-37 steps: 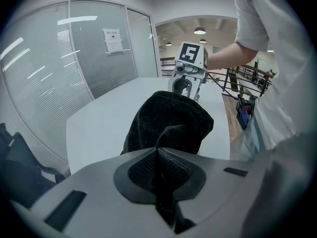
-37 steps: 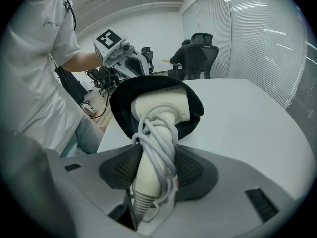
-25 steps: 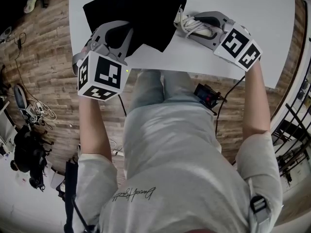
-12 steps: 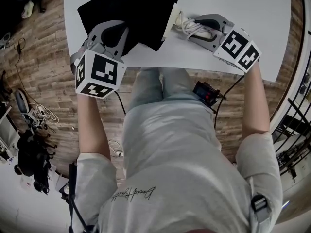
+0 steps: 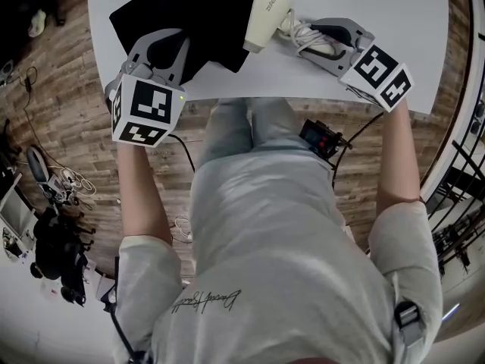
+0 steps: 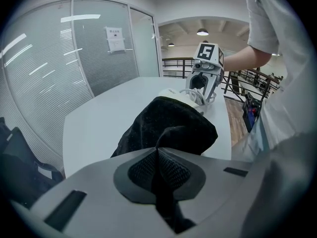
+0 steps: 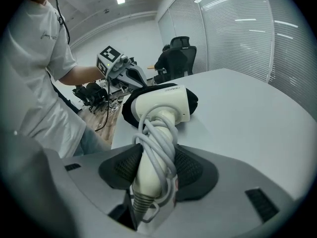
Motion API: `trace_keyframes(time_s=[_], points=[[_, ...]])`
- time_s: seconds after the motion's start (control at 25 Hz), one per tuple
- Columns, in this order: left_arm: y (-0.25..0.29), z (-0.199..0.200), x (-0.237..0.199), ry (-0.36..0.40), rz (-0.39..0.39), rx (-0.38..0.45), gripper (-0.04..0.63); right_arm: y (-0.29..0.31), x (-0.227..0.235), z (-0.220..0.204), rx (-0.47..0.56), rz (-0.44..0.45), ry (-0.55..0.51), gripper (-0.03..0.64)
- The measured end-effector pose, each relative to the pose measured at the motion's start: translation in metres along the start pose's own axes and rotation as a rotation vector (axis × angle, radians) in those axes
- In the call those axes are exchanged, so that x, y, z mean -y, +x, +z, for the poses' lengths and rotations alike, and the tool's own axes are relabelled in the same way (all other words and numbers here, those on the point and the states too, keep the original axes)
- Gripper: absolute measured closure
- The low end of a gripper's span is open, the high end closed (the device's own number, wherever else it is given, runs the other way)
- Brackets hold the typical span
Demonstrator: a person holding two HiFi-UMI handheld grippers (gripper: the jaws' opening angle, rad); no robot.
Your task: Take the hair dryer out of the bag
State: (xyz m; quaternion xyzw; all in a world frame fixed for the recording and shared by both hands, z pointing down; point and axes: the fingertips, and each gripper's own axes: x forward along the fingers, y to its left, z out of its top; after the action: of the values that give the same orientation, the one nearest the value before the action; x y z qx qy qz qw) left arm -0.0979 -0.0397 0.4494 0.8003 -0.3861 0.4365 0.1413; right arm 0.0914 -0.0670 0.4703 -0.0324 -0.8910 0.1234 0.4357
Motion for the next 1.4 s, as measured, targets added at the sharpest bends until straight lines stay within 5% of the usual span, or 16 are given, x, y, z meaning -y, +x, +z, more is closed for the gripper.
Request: trace_keyframes(time_s=[0.76, 1.4], points=[[-0.004, 0.007, 0.006, -0.066, 0.005, 0.062, 0.572, -0.047, 0.002, 0.000, 0.088, -0.115, 0.111, 0.399], [-0.022, 0.025, 0.023, -0.075, -0.068, 0.125, 0.491, -0.064, 0.004, 0.023, 0.180, -0.175, 0.194, 0.399]])
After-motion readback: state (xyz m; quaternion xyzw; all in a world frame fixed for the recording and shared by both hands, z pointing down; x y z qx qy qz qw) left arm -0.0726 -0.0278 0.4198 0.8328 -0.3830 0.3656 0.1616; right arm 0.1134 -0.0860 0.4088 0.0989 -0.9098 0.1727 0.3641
